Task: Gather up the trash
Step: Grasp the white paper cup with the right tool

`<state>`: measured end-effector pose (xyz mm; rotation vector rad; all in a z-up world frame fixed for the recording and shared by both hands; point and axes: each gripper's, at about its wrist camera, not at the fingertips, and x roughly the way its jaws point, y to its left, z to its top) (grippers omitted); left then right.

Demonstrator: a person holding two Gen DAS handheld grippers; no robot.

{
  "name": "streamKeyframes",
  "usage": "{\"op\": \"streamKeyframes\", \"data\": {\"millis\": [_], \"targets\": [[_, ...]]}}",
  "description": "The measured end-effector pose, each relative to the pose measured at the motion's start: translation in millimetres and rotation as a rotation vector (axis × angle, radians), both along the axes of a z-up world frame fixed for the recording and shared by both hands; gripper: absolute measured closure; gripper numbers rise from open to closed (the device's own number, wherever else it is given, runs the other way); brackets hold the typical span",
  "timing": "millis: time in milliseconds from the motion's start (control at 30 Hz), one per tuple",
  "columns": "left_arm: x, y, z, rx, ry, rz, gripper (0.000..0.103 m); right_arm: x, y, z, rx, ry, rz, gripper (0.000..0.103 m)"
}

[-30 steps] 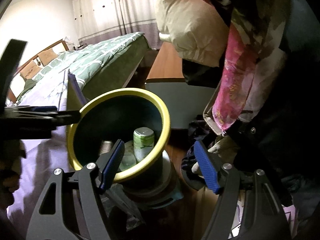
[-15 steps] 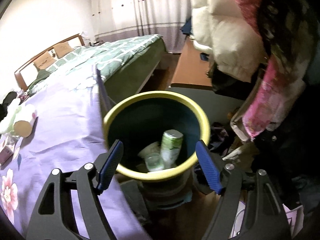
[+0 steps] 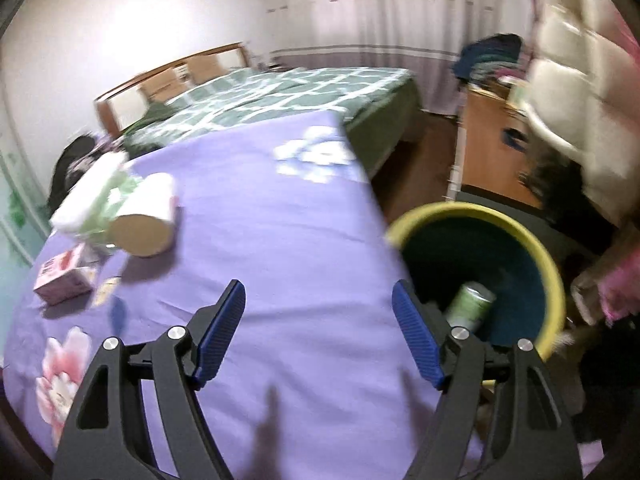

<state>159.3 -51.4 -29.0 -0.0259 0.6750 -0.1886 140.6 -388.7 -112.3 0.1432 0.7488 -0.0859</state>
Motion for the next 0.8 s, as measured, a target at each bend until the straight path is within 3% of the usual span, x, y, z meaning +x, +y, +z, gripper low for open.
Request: {"op": "streamKeyframes", "data": {"millis": [133, 333, 433, 700, 733, 767, 800], "targets": [[2.9, 34.9, -5.8, -0.022, 0.008, 0.045, 0.005, 35.0, 51.0, 9.6, 0.025, -0.012, 0.120, 0.030], [12.8, 48.1, -17.2, -0.048, 0.029, 0.044, 0.005, 92.0, 100.7, 26.7, 0.075, -0.010, 0.213, 0.014], [19.2, 46.3, -23.8, -0.056, 0.041, 0.034, 0.005, 131.2, 121.1, 28.2, -0.018, 0.072, 0.201, 0.014], [26.2, 38.4, -32.0, -0.073, 0.063, 0.014, 0.005, 166.4, 127.0, -4.9, -0.046, 0.249, 0.219, 0.014], [26.9, 38.7, -32.7, -0.076, 0.065, 0.014, 0.005, 166.1, 126.7, -7.4, -0.046, 0.254, 0.221, 0.017], [26.5, 38.3, -33.5, -0.079, 0.067, 0.012, 0.005, 165.8, 126.0, -10.3, -0.036, 0.258, 0.224, 0.028], [26.9, 38.1, -34.0, -0.079, 0.068, 0.012, 0.005, 164.1, 124.0, -11.9, -0.024, 0.257, 0.225, 0.032]]}}
